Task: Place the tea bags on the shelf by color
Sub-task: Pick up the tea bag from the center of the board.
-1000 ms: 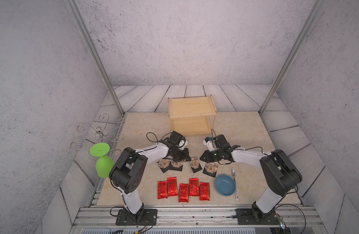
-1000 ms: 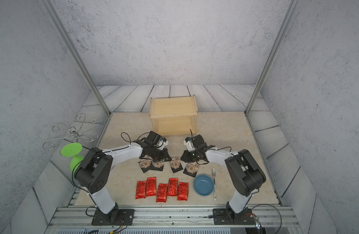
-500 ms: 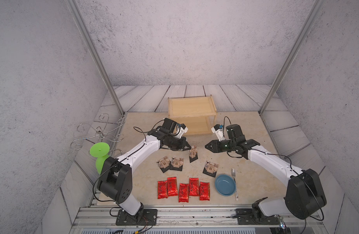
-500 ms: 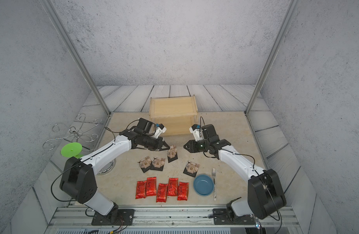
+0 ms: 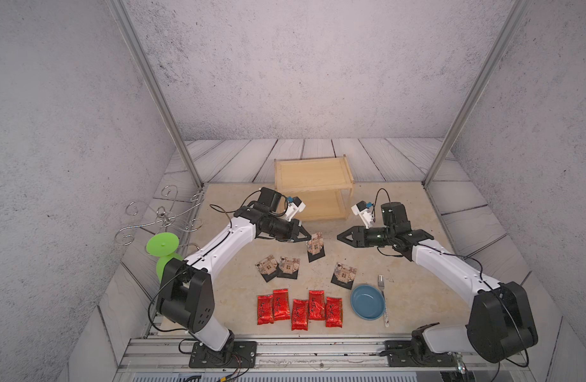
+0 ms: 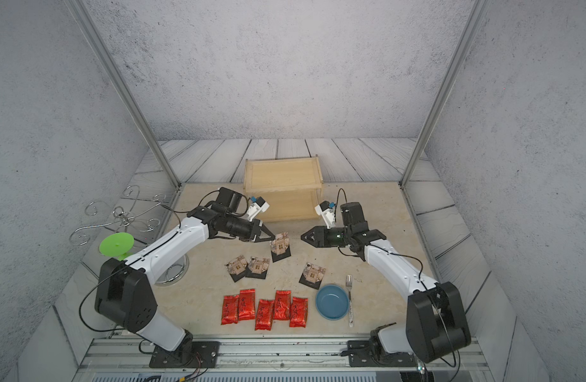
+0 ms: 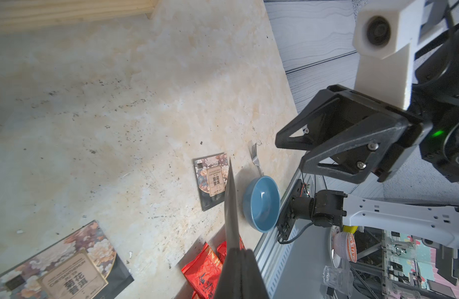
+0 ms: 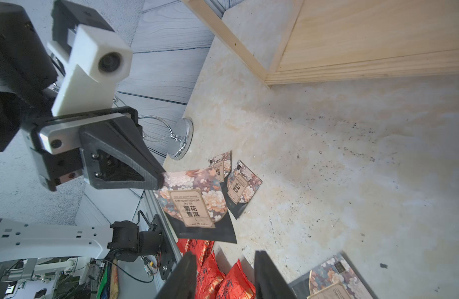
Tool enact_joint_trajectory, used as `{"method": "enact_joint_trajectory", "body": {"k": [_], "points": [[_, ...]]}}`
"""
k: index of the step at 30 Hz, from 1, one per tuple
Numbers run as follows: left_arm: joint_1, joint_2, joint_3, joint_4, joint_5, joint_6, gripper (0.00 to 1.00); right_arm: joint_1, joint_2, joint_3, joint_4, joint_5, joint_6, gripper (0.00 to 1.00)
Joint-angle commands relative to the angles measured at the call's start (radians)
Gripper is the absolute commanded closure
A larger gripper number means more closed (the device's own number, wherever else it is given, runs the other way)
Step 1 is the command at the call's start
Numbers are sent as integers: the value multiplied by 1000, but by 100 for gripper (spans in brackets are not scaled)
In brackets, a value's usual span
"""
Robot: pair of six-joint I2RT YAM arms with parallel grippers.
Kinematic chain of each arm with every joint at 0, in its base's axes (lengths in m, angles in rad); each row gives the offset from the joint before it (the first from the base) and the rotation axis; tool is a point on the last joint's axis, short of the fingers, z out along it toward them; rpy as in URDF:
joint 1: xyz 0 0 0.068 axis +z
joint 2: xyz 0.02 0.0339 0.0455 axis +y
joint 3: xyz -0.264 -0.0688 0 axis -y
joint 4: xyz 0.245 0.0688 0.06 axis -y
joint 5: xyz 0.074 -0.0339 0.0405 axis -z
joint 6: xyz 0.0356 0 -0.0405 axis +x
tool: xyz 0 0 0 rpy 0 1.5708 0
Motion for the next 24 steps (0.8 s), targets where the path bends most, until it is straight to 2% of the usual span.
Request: {"method": "enact_joint_trajectory", "body": {"k": [1,6,11,15,18,24], "points": [[3,-39,1,17,60,16,100,-7,-36,-39,59,-73,15,53],[3,-55,-12,93,141,-28,100,-9,-5,-90,218,-128,68,46],[3,-64,-28,176,208,-81,100,-1,70,-99,461,-225,187,34],[3,-74,-40,216,216,-106,100,33,91,-82,508,-251,209,33],[6,-69,-42,224,217,-113,100,46,93,-93,532,-271,228,37],[27,-69,-55,228,210,-121,100,43,69,-114,545,-268,237,56]]}}
